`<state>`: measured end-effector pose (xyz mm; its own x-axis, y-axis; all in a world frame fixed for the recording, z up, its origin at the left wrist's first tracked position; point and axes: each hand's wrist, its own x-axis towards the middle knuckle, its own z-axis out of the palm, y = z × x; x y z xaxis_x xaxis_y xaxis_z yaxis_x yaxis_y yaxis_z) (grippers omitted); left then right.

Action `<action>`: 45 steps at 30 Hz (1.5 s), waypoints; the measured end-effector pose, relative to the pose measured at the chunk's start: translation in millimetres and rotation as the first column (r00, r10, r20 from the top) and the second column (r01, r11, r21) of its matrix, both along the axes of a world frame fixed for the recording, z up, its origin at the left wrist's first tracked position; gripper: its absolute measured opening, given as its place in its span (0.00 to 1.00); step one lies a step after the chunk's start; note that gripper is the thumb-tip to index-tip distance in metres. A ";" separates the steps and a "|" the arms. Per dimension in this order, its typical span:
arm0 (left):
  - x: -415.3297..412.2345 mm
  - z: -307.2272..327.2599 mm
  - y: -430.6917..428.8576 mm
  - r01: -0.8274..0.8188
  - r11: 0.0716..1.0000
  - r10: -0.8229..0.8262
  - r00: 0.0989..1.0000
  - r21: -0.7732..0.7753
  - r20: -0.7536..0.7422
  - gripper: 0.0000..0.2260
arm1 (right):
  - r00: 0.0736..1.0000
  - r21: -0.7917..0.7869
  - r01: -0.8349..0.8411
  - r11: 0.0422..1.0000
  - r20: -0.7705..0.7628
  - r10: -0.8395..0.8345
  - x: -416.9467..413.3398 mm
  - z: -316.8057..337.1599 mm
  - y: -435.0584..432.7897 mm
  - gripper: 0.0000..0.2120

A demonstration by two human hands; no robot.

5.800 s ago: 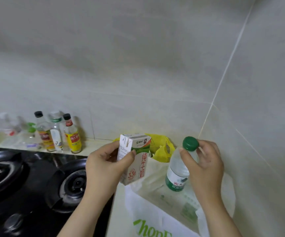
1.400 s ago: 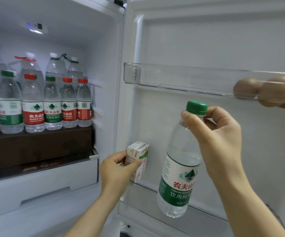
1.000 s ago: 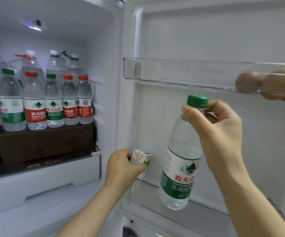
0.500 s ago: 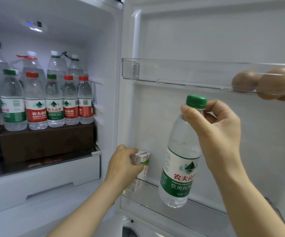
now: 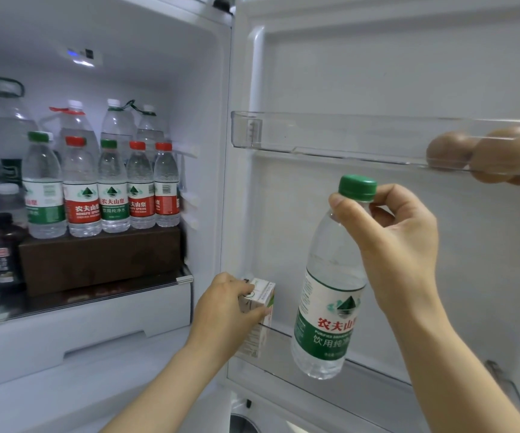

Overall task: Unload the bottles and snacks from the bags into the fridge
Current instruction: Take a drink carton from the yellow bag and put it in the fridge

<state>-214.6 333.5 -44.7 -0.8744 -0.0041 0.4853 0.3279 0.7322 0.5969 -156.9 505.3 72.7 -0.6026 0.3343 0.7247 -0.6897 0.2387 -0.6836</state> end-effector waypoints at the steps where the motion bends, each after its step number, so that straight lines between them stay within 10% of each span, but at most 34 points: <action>1: 2.1 0.7 -0.6 0.021 0.998 -0.021 1.000 0.055 0.005 0.19 | 1.000 -0.001 -0.009 1.000 -0.001 0.008 0.2 0.4 -0.8 0.14; 13: 70.2 34.2 -18.6 0.189 0.828 -0.177 0.981 0.528 -0.073 0.17 | 0.978 0.016 -0.208 0.978 0.028 0.207 -8.5 -3.9 -27.4 0.10; 32: 88.0 19.9 -154.6 -0.030 0.874 0.014 0.999 0.486 0.037 0.21 | 0.825 0.058 -0.561 0.826 0.126 0.551 -44.8 -29.0 -215.2 0.24; 45: 44.6 5.5 -283.2 -0.119 0.863 0.113 0.993 0.490 0.042 0.21 | 0.693 0.119 -0.717 0.687 0.231 0.683 -78.9 -35.2 -318.3 0.08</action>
<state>-170.0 50.2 -39.2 -0.8581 -0.3411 0.3839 0.2499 0.3757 0.8924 -235.8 187.0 37.5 -0.7129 -0.3618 0.6007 -0.5965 -0.1375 -0.7907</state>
